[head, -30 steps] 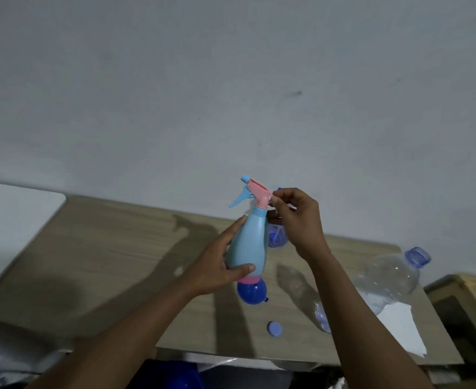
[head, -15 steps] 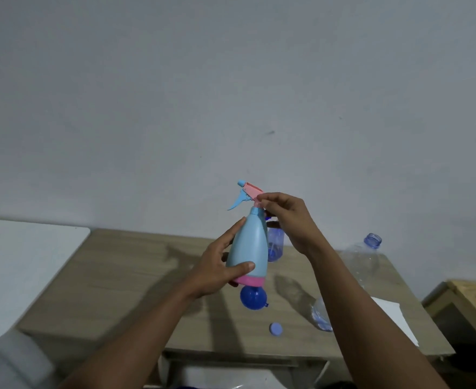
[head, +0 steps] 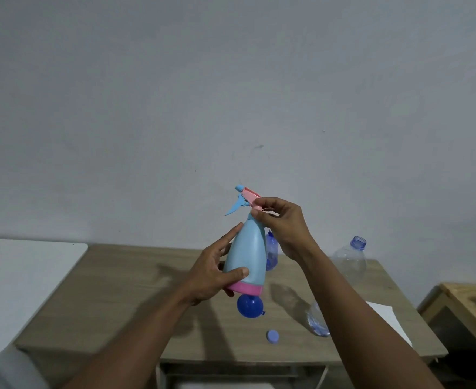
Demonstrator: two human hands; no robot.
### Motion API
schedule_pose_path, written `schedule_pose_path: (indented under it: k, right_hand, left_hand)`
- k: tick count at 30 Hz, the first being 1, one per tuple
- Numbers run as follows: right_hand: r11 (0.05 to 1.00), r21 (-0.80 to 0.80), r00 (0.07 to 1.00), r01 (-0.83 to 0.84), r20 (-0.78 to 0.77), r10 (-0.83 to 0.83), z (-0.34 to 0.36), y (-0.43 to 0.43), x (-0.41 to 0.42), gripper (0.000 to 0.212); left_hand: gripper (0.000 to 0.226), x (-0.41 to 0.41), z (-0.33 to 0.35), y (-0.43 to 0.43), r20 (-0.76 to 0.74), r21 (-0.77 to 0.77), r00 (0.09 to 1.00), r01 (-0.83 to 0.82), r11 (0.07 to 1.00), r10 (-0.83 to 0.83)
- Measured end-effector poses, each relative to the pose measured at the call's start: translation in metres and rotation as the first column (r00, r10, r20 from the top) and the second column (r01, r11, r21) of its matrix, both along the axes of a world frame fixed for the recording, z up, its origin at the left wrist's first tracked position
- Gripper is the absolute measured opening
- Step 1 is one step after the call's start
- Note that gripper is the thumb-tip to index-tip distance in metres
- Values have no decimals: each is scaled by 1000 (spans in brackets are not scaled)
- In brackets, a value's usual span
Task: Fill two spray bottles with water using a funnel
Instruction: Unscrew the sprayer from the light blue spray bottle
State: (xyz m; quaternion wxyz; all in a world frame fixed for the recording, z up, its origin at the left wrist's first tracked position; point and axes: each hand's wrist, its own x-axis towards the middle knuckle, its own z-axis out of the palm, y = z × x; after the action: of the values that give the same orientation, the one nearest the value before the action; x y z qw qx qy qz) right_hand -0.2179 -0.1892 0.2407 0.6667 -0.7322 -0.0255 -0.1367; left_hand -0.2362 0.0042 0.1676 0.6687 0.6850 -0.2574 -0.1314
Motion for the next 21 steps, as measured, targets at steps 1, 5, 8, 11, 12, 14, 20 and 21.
schedule_pose_path:
  k: [1, 5, 8, 11, 12, 14, 20, 21]
  right_hand:
    - [1000, -6, 1000, -28, -7, 28, 0, -1, 1, 17]
    - [997, -15, 997, -78, -20, 78, 2, 0, 1, 17]
    - [998, -12, 997, -57, 42, 58, 5, 4, -3, 20]
    - [997, -35, 997, -70, 33, 71, 5, 1, 0, 18]
    - [996, -51, 997, -79, 20, 80, 5, 0, 1, 19]
    - [994, -66, 996, -88, 7, 88, 6, -1, 1, 20]
    - [995, -40, 996, -86, 35, 88, 8, 3, -1, 17]
    - [996, -47, 996, -81, 31, 82, 8, 3, -1, 18]
  left_hand:
    - [89, 0, 0, 1, 4, 1, 1000, -2, 1000, 2]
    - [88, -2, 2, 2, 8, -12, 1000, -13, 1000, 13]
    - [87, -2, 6, 1, 27, -8, 999, -21, 1000, 22]
    - [85, -2, 8, 1, 69, -1, 997, -36, 999, 36]
    - [85, -2, 8, 1, 81, 2, 996, -42, 999, 42]
    - [86, -1, 7, 1, 107, 12, 993, -49, 999, 47]
    - [87, -1, 8, 0, 135, 21, 989, -61, 998, 58]
    - [88, -1, 8, 0, 143, 27, 988, -66, 997, 62]
